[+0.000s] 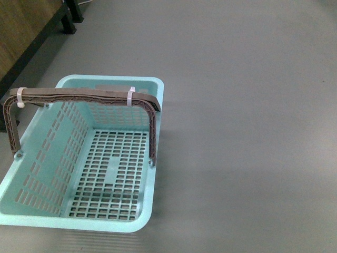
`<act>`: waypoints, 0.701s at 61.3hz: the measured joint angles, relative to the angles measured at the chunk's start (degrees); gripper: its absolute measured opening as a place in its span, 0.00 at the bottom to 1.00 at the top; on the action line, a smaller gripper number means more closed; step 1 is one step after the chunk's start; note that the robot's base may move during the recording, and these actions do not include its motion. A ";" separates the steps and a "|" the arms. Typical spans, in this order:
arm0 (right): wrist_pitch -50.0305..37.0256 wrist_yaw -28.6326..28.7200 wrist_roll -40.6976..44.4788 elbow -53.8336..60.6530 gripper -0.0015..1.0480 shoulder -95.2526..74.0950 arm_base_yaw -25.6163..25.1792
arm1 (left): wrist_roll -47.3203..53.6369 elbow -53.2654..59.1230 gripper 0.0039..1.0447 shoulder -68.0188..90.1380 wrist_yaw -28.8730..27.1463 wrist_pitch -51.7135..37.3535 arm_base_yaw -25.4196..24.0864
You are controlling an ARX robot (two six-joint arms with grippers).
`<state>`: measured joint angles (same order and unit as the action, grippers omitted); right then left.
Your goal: Pick lemon and mango into basket
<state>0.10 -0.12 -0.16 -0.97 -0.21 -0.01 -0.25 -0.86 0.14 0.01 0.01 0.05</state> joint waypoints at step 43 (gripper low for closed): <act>0.00 0.07 0.00 0.00 0.92 0.00 0.00 | -28.81 -10.03 0.94 23.98 -11.45 6.75 3.15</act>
<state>0.10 -0.05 -0.16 -0.97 -0.21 -0.01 -29.06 -10.90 24.12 -11.44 6.76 3.20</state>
